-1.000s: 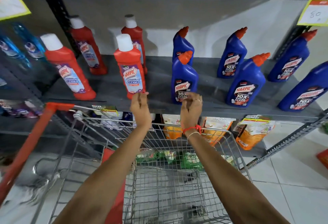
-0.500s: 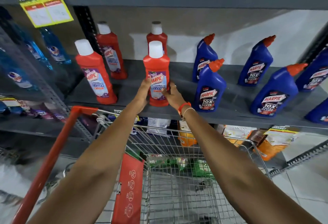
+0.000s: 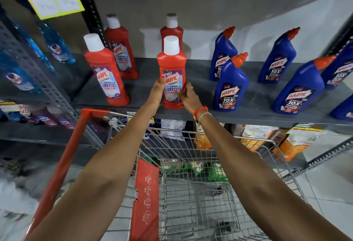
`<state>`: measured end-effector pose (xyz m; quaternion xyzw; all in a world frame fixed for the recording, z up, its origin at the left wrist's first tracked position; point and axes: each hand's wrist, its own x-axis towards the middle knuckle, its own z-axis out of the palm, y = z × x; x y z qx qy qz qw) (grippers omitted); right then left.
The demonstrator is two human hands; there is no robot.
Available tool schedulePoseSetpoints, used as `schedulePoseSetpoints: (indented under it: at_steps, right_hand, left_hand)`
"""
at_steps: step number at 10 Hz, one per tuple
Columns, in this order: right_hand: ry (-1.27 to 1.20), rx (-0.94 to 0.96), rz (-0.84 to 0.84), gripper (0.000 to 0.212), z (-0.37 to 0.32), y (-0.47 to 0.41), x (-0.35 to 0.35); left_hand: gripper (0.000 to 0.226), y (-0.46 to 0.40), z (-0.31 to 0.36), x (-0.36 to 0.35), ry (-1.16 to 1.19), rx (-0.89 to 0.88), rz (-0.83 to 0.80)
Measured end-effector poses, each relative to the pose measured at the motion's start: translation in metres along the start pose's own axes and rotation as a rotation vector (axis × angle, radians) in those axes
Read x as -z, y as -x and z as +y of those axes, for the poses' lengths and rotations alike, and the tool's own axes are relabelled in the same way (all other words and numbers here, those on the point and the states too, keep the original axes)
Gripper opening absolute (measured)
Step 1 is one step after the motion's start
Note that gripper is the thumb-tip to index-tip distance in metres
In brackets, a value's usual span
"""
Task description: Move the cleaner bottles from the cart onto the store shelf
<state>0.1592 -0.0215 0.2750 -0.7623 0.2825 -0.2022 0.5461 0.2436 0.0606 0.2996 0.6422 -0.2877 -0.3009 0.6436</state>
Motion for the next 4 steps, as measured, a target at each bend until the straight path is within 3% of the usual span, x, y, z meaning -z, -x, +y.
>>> schedulePoseSetpoints:
  at_steps: [1, 2, 3, 4]
  right_hand:
    - [-0.012, -0.02, -0.009, 0.048, -0.003, 0.003, -0.001]
    - [-0.025, -0.024, 0.004, 0.05, -0.003, 0.008, 0.002]
    - [0.225, 0.091, 0.107, 0.058, -0.003, 0.023, 0.011]
    - [0.757, 0.252, 0.411, 0.056, 0.011, 0.04, 0.033]
  left_hand:
    - [0.075, 0.002, 0.001, -0.002, 0.012, 0.009, 0.008]
    - [0.1, 0.01, 0.003, -0.002, -0.023, 0.031, 0.012]
    - [0.129, 0.021, 0.004, -0.004, -0.173, -0.022, 0.076]
    - [0.108, 0.029, -0.003, -0.002, -0.501, -0.22, 0.243]
